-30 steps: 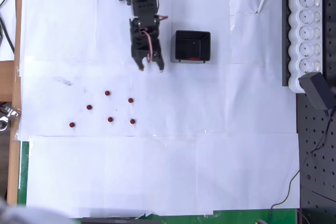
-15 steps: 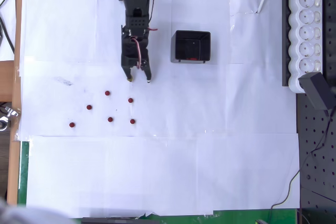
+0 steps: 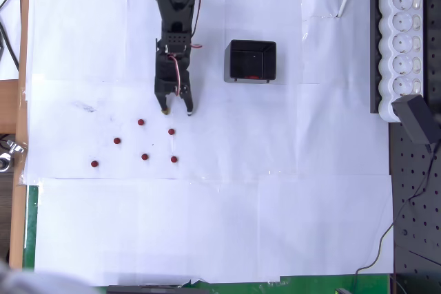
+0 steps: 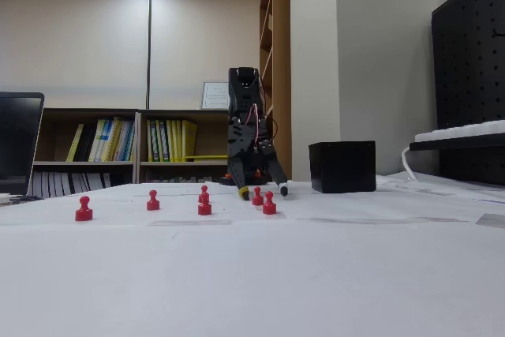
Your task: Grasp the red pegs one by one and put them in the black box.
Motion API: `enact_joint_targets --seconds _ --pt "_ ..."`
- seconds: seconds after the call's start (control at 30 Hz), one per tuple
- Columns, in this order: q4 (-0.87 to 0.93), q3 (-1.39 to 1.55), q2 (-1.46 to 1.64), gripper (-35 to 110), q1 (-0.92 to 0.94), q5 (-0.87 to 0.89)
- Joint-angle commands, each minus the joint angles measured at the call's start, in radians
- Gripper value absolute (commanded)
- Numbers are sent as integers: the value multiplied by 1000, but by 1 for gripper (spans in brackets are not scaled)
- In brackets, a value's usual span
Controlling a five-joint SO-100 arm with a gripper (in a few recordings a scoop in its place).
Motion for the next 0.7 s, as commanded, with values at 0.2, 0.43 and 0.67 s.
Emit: enact_joint_targets --seconds 0.2,0.43,0.67 --pt "-81 117 133 23 -3 15" --pt "-140 152 201 23 -11 38" --pt "-146 196 249 22 -9 46"
